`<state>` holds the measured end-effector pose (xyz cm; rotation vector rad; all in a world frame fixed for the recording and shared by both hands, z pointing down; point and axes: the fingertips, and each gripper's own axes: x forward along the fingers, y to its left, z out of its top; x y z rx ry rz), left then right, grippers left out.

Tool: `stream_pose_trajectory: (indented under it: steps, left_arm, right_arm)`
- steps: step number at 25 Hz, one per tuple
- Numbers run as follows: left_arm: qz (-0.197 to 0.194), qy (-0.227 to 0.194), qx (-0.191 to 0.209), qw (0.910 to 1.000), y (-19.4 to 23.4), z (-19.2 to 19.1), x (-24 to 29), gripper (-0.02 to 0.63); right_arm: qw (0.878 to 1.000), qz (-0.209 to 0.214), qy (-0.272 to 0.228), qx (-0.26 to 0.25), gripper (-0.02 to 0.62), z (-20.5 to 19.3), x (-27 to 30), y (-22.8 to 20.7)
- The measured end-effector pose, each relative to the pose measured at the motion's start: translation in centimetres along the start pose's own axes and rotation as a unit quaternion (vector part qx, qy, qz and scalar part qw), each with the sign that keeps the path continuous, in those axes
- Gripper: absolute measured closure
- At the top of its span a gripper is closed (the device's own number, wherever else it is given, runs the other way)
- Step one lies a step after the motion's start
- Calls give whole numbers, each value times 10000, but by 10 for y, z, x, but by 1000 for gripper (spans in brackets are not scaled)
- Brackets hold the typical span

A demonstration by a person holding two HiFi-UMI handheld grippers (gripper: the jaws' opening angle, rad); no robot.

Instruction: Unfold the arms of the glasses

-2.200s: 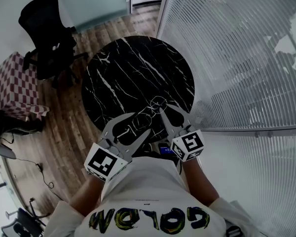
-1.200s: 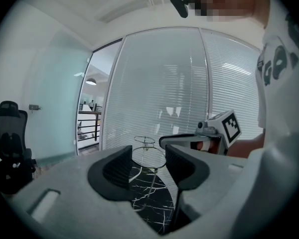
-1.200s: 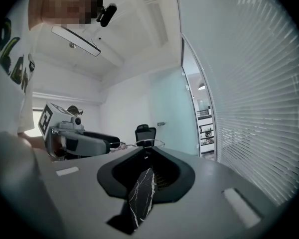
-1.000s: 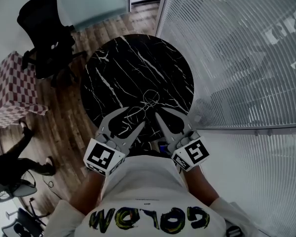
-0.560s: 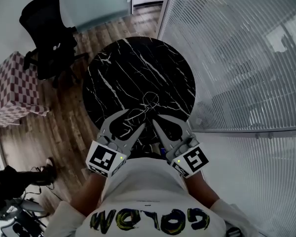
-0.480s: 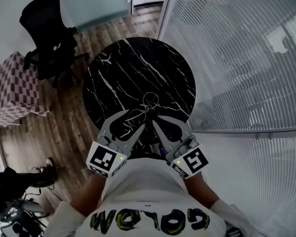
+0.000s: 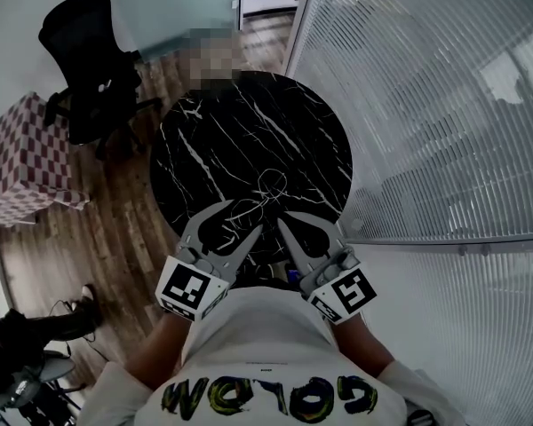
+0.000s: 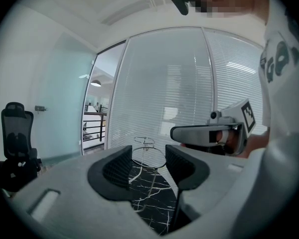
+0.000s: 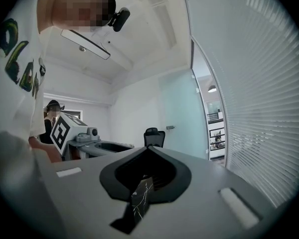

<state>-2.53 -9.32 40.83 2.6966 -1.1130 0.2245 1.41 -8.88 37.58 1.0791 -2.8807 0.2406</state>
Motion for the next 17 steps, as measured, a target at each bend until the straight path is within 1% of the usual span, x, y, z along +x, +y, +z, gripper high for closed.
stream_pose_trajectory:
  steps: [9, 17]
  left_arm:
    - [30, -36, 21, 10000, -2, 4, 1, 388]
    - [90, -53, 16, 9999, -2, 1, 8, 388]
  right_arm:
    - [10000, 30, -6, 10, 595, 1, -2, -3]
    - [10000, 15, -35, 47, 595, -5, -3, -12]
